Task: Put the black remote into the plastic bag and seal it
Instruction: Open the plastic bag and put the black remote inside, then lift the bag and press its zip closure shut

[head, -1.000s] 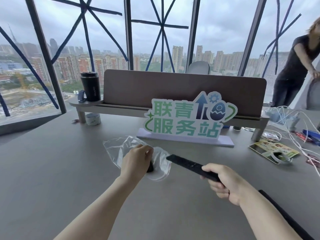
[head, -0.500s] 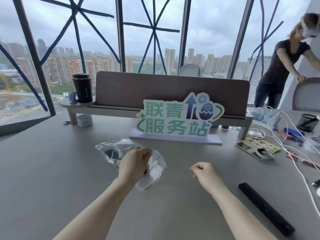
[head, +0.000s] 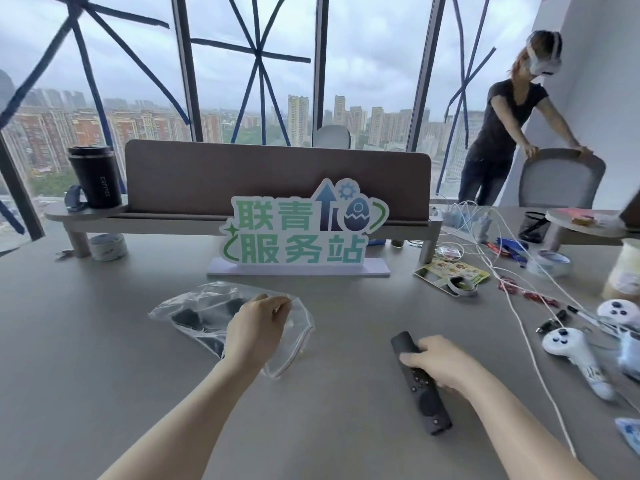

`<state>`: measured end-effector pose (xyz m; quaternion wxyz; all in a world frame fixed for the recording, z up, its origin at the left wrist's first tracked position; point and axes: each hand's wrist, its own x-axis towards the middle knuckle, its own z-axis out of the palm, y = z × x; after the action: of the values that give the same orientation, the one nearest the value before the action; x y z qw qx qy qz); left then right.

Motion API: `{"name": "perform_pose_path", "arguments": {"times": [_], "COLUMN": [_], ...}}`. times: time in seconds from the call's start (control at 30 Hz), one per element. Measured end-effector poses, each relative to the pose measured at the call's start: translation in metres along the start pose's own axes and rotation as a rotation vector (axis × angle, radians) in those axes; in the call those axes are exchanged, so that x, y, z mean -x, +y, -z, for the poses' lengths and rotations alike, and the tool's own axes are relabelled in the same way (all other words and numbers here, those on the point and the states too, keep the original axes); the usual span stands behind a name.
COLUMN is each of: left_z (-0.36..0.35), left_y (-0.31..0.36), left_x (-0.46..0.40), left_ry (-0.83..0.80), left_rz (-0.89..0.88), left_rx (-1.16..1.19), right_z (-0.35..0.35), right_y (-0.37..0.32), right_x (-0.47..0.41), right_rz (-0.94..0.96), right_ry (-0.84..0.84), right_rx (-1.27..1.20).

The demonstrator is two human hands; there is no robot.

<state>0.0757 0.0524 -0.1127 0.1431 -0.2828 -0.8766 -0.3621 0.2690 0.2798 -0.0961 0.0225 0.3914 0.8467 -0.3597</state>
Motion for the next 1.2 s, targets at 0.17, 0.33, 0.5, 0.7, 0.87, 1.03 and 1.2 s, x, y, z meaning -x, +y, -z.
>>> {"name": "perform_pose_path", "arguments": {"times": [0.17,0.33,0.5,0.7,0.87,1.03,1.2], "left_z": [0.006,0.013,0.022,0.023,0.031,0.061,0.094], "left_y": [0.0,-0.004,-0.018,-0.021,-0.022,-0.034,-0.019], "left_x": [0.001,0.001,-0.002,-0.007,-0.003,0.018,0.002], "left_ry": [0.019,0.033,0.06,0.015,-0.16,-0.509,-0.376], "left_rz": [0.03,0.046,0.057,0.054,0.011,0.14,0.251], "left_rx": [0.029,0.078,0.086,0.119,0.033,-0.36,-0.231], "right_z": [-0.049,-0.106,-0.116,-0.113,-0.116,-0.104,-0.077], "right_y": [-0.058,-0.124,-0.146,-0.118,-0.133,-0.135,-0.144], "right_x": [0.017,-0.003,-0.013,-0.027,-0.038,-0.035,-0.016], "right_rz": [-0.025,-0.015,0.047,0.238,0.373,0.41,0.486], "right_ry": [-0.438,-0.569,-0.42,0.029,0.178,0.303,0.466], "right_rx": [-0.578,-0.575,-0.726,-0.354,-0.155,-0.214,-0.234]}}
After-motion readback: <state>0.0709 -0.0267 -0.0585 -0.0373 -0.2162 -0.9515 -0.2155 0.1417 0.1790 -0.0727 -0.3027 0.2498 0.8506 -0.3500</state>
